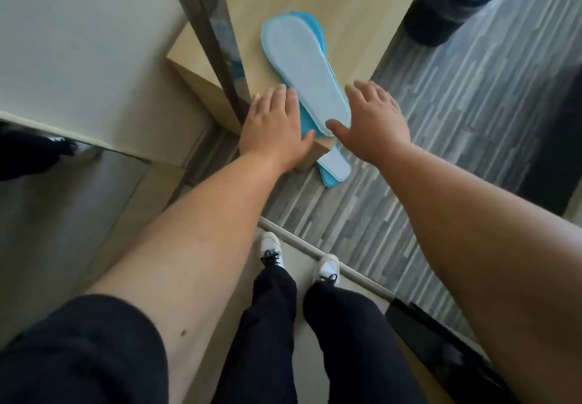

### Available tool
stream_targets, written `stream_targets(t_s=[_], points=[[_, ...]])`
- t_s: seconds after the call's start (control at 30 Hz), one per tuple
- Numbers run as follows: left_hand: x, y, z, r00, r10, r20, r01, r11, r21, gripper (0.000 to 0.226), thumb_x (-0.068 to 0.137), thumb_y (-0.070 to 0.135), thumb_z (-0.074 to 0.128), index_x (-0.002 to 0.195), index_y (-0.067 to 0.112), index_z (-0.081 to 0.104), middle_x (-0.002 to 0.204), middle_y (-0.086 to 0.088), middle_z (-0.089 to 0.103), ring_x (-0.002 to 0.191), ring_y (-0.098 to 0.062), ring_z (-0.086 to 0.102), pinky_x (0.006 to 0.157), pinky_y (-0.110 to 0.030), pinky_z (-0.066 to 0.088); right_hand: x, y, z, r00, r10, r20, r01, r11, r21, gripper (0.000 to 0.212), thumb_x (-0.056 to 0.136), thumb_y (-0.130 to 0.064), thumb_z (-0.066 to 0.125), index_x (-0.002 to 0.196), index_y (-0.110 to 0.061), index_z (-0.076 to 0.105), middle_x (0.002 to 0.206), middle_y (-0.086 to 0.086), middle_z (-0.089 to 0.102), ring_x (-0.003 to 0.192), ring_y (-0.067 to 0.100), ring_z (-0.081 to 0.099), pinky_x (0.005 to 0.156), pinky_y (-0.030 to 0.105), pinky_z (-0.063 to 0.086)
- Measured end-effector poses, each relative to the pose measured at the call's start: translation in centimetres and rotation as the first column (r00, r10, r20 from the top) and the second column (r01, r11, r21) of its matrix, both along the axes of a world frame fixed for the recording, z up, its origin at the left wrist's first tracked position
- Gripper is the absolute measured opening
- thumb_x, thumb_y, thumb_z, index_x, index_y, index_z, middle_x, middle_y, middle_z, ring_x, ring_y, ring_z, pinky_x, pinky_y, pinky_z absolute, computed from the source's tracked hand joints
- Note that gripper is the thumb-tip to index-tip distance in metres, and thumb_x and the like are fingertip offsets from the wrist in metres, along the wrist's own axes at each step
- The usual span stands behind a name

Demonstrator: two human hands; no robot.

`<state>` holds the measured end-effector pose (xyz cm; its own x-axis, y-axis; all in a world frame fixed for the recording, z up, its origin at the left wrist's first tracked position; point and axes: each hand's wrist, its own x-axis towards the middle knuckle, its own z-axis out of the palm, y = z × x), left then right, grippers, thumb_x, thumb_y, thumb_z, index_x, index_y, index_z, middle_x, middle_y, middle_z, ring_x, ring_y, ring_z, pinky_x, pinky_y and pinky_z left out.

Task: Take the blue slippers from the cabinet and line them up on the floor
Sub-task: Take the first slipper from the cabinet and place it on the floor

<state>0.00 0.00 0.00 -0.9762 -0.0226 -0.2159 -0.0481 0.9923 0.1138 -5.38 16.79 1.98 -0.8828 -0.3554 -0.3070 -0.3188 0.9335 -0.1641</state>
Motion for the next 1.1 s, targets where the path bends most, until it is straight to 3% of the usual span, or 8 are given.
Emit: stream_targets(t_s=[0.1, 0.2, 0.4, 0.47, 0.57, 0.8, 0.93, 1.1], points=[[-1.8, 0.0, -1.6, 0.997, 0.068, 0.035, -0.069, 0.997, 0.042, 0.076, 0.091, 0.05, 0.042, 0.148, 0.003, 0.022, 0.154, -0.018, 0.029, 0.142, -0.033, 0.027, 0.119, -0.045, 0.019, -1.8, -0.4, -1.6, 1.0, 0.007, 0.007, -0.007, 1.0, -0.003, 0.071, 0.094, -0.054, 0.049, 0.149, -0.013, 0.029, 0.154, 0.01, 0.034, 0.144, 0.03, 0.026, 0.119, 0.043, 0.019], [-3.6, 0.2, -2.8, 0.977, 0.211, 0.032, -0.213, 0.969, 0.123, 0.067, 0.092, 0.044, 0.046, 0.143, 0.003, 0.031, 0.146, -0.016, 0.04, 0.132, -0.033, 0.038, 0.11, -0.042, 0.032, -3.8, -1.1, -3.6, 0.999, 0.008, 0.052, -0.007, 1.0, -0.024, 0.07, 0.094, -0.054, 0.047, 0.148, -0.014, 0.031, 0.153, 0.01, 0.036, 0.14, 0.031, 0.032, 0.116, 0.044, 0.025], [-8.3, 0.0, -4.9, 0.854, 0.511, 0.1, -0.519, 0.821, 0.24, 0.04, 0.094, 0.036, 0.051, 0.12, 0.006, 0.049, 0.125, -0.016, 0.053, 0.117, -0.035, 0.05, 0.091, -0.044, 0.043, -8.7, -3.7, -6.6, 0.989, -0.085, 0.118, 0.099, 0.989, -0.114, 0.061, 0.096, -0.048, 0.045, 0.146, -0.014, 0.033, 0.146, 0.009, 0.042, 0.127, 0.031, 0.044, 0.093, 0.041, 0.042], [-9.8, -0.1, -5.7, 0.8, 0.574, 0.175, -0.6, 0.753, 0.272, 0.037, 0.095, 0.035, 0.048, 0.119, 0.005, 0.05, 0.124, -0.016, 0.056, 0.115, -0.035, 0.054, 0.088, -0.043, 0.044, -10.0, -4.5, -7.5, 0.98, -0.13, 0.152, 0.151, 0.979, -0.135, 0.055, 0.097, -0.043, 0.044, 0.143, -0.013, 0.036, 0.138, 0.012, 0.047, 0.12, 0.033, 0.049, 0.081, 0.037, 0.039], [-11.4, -0.1, -6.4, 0.72, 0.634, 0.284, -0.694, 0.646, 0.319, 0.034, 0.098, 0.031, 0.045, 0.119, 0.005, 0.052, 0.124, -0.014, 0.06, 0.114, -0.034, 0.056, 0.086, -0.039, 0.044, -11.2, -5.2, -8.4, 0.95, -0.222, 0.217, 0.264, 0.947, -0.185, 0.043, 0.098, -0.031, 0.043, 0.136, -0.01, 0.043, 0.129, 0.013, 0.052, 0.113, 0.033, 0.054, 0.076, 0.033, 0.036], [-12.7, -0.4, -6.8, 0.62, 0.696, 0.362, -0.778, 0.488, 0.394, 0.029, 0.099, 0.026, 0.043, 0.114, 0.005, 0.057, 0.116, -0.011, 0.064, 0.106, -0.03, 0.061, 0.08, -0.035, 0.046, -11.5, -4.5, -8.5, 0.839, -0.363, 0.405, 0.498, 0.812, -0.304, 0.038, 0.095, -0.027, 0.05, 0.13, -0.015, 0.055, 0.113, 0.004, 0.065, 0.099, 0.024, 0.062, 0.085, 0.038, 0.051], [-11.9, -0.2, -4.4, 0.642, 0.681, 0.351, -0.746, 0.452, 0.488, 0.026, 0.099, 0.028, 0.044, 0.108, 0.008, 0.058, 0.105, -0.005, 0.065, 0.093, -0.023, 0.061, 0.077, -0.033, 0.048, -10.8, -3.3, -6.5, 0.761, -0.402, 0.51, 0.617, 0.691, -0.377, 0.024, 0.092, -0.027, 0.057, 0.112, -0.015, 0.064, 0.094, -0.001, 0.064, 0.082, 0.019, 0.059, 0.074, 0.035, 0.052], [-9.8, 0.8, -0.4, 0.671, 0.667, 0.324, -0.709, 0.447, 0.546, 0.019, 0.098, 0.029, 0.046, 0.103, 0.013, 0.056, 0.092, 0.003, 0.058, 0.082, -0.016, 0.055, 0.071, -0.031, 0.044, -9.2, -2.2, -2.4, 0.731, -0.434, 0.526, 0.664, 0.631, -0.402, 0.011, 0.089, -0.025, 0.062, 0.098, -0.018, 0.064, 0.096, 0.002, 0.068, 0.089, 0.023, 0.065, 0.087, 0.045, 0.056]])
